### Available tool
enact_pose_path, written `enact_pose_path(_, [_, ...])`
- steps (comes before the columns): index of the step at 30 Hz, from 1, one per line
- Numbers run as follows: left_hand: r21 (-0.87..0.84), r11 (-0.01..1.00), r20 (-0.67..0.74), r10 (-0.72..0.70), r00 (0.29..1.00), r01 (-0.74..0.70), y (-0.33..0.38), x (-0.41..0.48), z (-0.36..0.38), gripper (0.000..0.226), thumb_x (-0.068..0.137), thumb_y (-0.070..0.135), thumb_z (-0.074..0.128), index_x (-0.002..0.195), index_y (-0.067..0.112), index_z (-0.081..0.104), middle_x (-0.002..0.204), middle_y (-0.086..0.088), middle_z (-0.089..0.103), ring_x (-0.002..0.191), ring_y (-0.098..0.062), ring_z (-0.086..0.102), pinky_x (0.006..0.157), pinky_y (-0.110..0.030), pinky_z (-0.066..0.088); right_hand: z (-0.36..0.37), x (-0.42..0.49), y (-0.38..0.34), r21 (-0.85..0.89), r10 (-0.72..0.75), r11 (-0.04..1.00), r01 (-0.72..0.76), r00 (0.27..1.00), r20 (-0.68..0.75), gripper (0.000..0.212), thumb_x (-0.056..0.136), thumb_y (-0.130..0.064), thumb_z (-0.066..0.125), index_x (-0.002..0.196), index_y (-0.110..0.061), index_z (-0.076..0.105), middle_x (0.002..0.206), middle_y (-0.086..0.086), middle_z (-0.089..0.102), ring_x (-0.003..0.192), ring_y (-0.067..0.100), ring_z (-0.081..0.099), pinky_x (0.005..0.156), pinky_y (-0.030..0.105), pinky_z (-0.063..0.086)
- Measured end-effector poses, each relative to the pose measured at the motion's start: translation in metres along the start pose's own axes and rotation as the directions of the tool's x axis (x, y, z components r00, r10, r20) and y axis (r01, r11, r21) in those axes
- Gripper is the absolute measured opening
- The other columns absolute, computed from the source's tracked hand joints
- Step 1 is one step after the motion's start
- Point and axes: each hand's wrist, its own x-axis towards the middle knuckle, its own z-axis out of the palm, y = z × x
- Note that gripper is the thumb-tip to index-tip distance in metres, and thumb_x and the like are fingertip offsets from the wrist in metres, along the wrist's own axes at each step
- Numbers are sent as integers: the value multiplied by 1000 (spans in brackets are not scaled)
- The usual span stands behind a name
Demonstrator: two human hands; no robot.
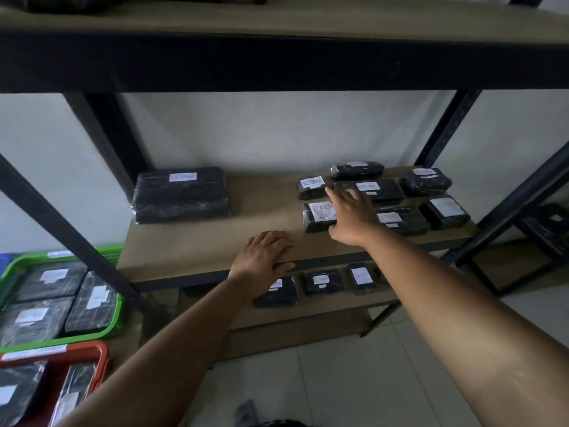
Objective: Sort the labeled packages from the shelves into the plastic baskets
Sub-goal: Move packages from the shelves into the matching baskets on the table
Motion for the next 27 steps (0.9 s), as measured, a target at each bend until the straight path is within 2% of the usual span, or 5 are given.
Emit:
enact_pose_path(2, [7,1000,19,6,1000,-6,0,1,-1,54,99,56,62,150,46,47,159,20,39,148,-8,33,123,-34,29,2,-1,4,-25,-7,1000,7,1000,-3,92,88,-41,65,165,-24,18,168,4,31,155,34,20,127,55,17])
enact_pose_path(6, [55,998,30,4,1000,-6,1,2,0,54,100,56,59,151,44,46,160,17,38,149,-9,32,122,-33,26,9,-9,12,-57,-56,997,51,995,-86,75,83,-48,72,147,-28,40,144,1,46,135,30,38,115,50,34])
enact_pose_path(15, [91,996,41,-12,999,9,5,-1,1,52,103,57,55,151,43,45,161,15,37,150,-11,33,125,-37,27,18,-28,19,-51,-67,997,56,965,-254,73,70,-43,90,131,-25,53,125,2,53,113,27,48,90,45,44])
enact_pose_path(22, [117,993,30,-4,1000,1,5,-2,4,51,105,56,53,153,41,43,163,14,36,152,-11,32,126,-35,23,23,-33,9,-12,8,1000,-11,966,-260,73,73,-35,90,134,-24,52,130,4,51,119,29,50,95,47,46])
enact_pose_path(27, [181,983,-25,15,1000,-10,9,-17,10,54,105,43,57,156,33,43,164,6,38,151,-18,36,126,-40,25,34,-41,0,-21,65,997,-75,951,-301,71,74,-34,89,135,-25,53,134,4,50,121,29,50,100,51,45])
